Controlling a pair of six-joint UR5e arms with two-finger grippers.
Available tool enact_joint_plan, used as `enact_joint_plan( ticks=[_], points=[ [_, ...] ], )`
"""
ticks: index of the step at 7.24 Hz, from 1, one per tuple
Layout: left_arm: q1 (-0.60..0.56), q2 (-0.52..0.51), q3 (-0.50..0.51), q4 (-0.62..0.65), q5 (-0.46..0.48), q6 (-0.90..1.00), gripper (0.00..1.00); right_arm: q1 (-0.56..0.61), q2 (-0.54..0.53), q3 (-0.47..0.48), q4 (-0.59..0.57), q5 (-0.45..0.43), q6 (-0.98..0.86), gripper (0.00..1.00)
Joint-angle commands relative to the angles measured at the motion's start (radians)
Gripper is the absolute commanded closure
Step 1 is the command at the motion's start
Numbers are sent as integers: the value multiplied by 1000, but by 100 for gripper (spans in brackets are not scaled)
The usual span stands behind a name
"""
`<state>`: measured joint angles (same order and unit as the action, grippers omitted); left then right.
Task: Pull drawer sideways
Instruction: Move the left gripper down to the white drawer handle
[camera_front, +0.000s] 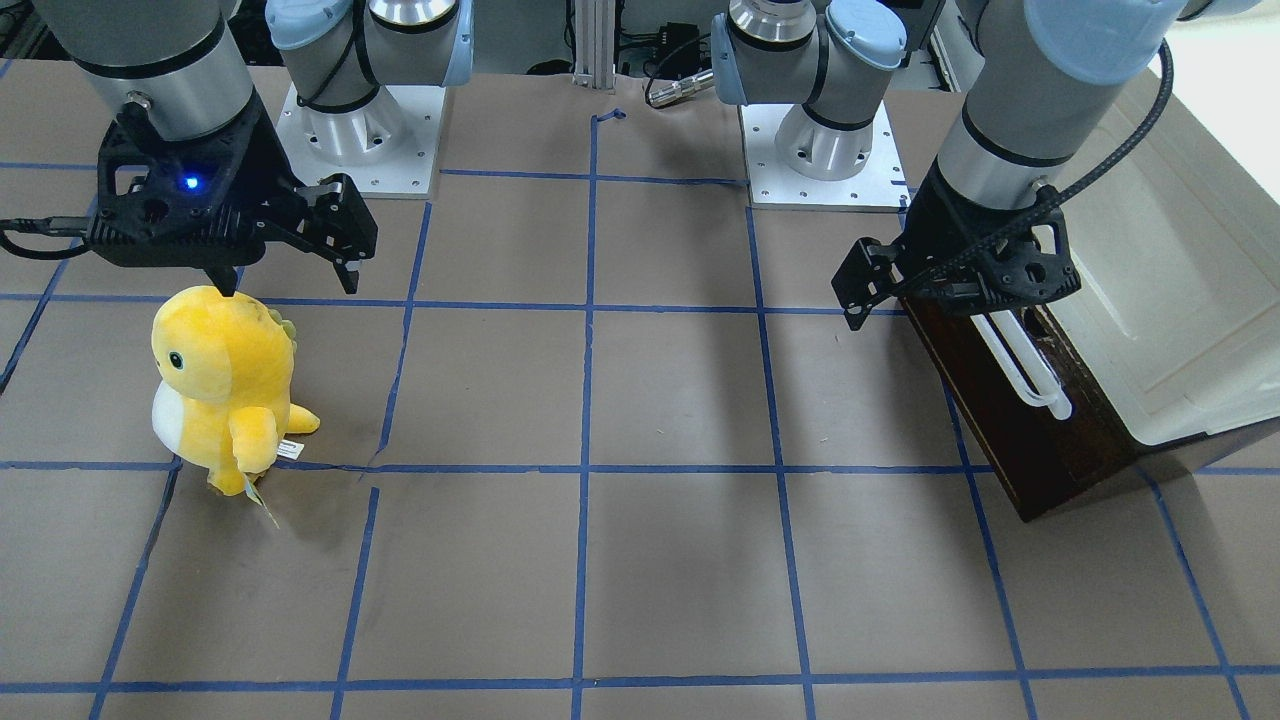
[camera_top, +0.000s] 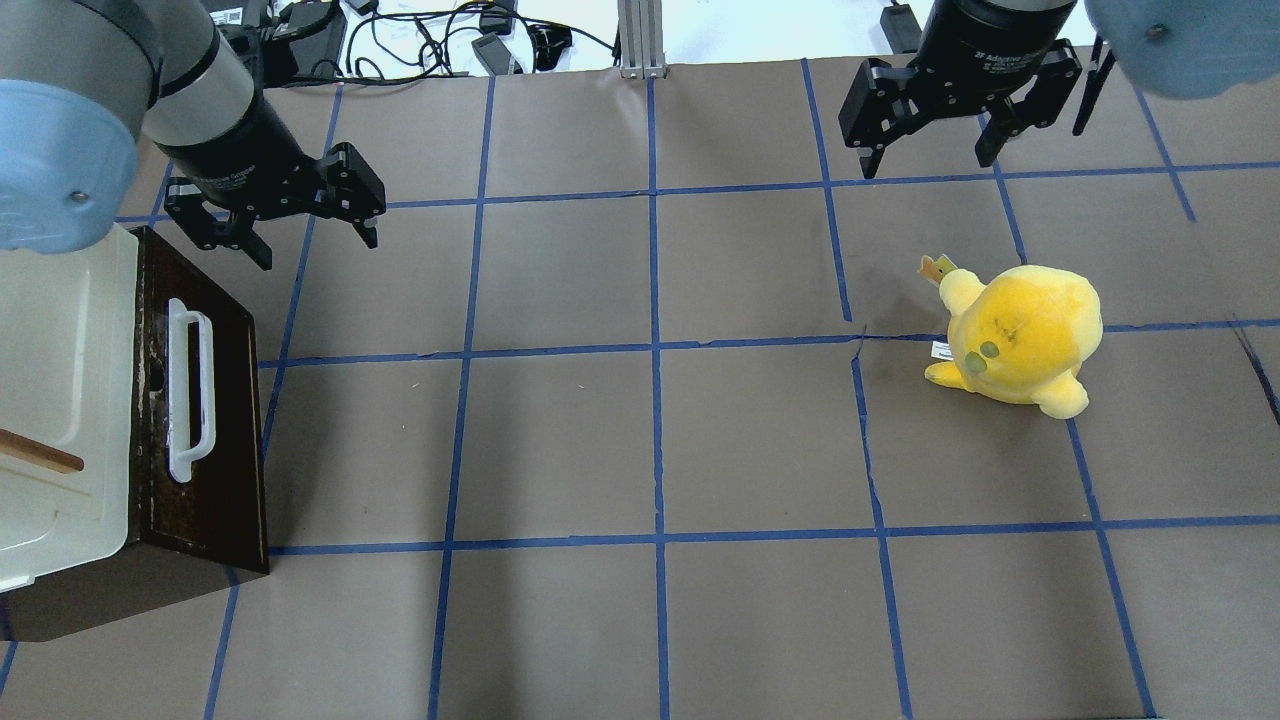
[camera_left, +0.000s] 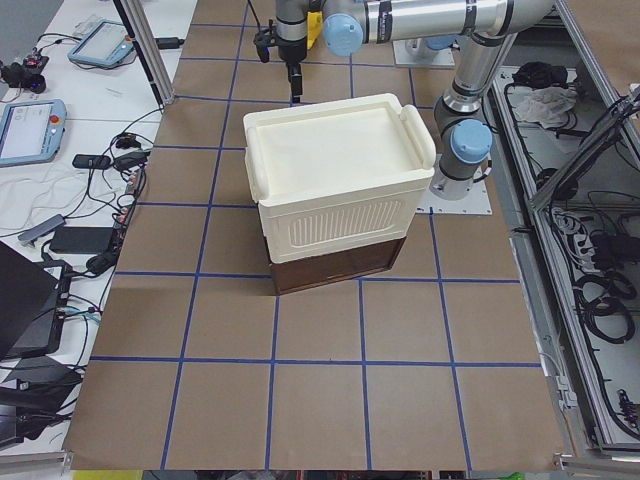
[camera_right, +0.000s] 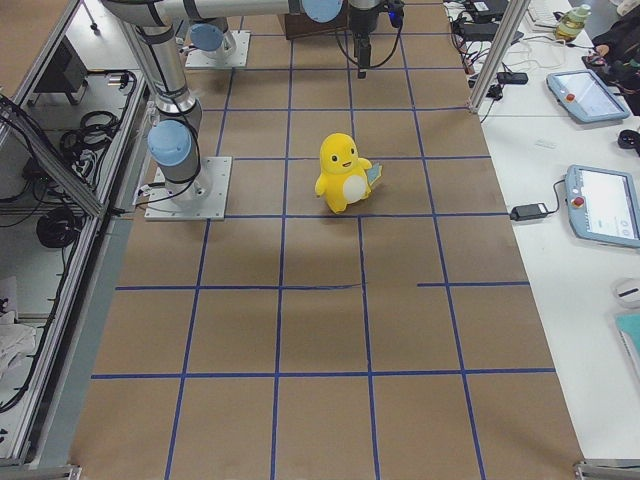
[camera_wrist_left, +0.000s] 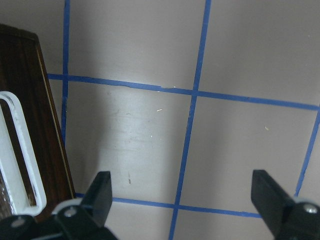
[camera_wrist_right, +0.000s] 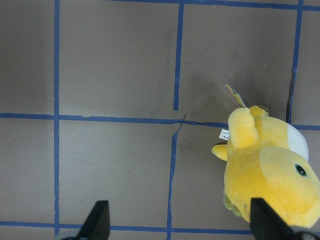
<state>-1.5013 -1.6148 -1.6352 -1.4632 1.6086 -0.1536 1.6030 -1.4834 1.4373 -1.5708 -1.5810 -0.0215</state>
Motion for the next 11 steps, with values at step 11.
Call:
enact_joint_plan(
  ticks=[11],
  points=[
    [-93, -304, -97, 10, 730, -265, 0, 0, 0, 0, 0, 1, 0, 0]
  ],
)
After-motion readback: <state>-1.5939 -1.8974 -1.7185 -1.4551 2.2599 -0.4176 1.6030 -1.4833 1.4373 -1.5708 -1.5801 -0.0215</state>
